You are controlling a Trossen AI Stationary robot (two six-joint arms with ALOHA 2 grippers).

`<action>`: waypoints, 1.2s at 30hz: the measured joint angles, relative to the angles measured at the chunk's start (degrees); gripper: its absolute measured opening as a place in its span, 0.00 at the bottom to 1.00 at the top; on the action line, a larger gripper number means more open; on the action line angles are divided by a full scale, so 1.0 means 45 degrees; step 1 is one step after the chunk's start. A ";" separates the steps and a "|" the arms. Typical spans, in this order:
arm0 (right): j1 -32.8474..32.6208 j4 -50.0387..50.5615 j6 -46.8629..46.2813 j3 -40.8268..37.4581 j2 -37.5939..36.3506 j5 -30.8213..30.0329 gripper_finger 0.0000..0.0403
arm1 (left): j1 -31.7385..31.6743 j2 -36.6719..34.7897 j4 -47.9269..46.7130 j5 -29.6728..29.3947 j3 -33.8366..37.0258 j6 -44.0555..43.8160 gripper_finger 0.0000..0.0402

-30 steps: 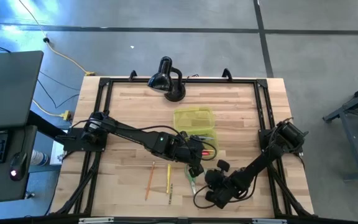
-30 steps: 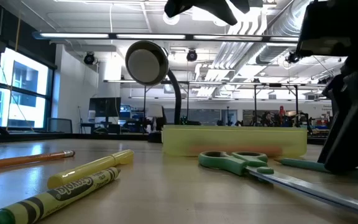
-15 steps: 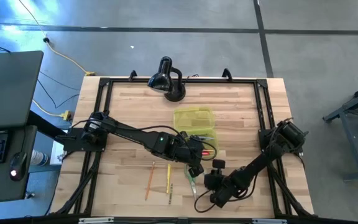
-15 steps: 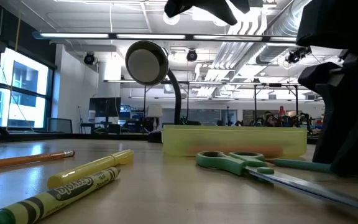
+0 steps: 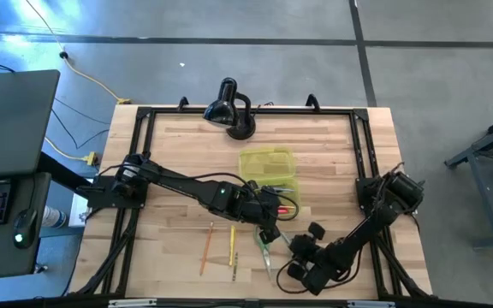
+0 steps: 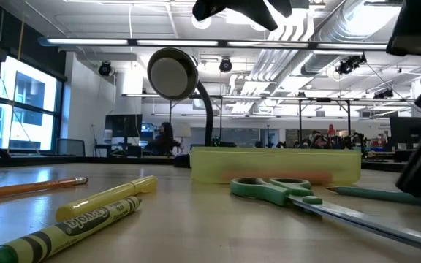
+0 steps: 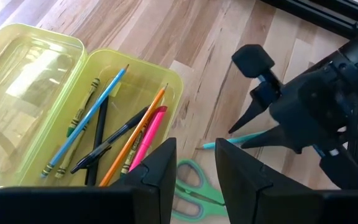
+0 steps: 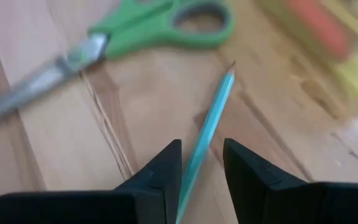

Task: Pick & place school supplies into a supply box
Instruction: Put the light blue pencil into the yellow supply box

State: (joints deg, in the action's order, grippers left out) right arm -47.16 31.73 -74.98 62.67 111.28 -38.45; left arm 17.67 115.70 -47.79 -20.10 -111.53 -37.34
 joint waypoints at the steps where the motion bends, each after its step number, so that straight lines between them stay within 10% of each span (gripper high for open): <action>1: 0.0000 -0.0031 -0.0169 0.0000 0.0000 -0.0154 0.24 | -0.0003 0.0000 0.0004 0.0000 0.0000 0.0000 0.36; 36: -0.1035 -0.1675 -0.0594 0.0029 0.2569 -0.2931 0.20 | 0.0000 0.0000 0.0306 -0.0103 0.0000 -0.0146 0.36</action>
State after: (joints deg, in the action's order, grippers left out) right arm -51.81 24.19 -77.65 62.81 122.84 -51.64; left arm 17.67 115.70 -46.41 -20.56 -111.53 -38.00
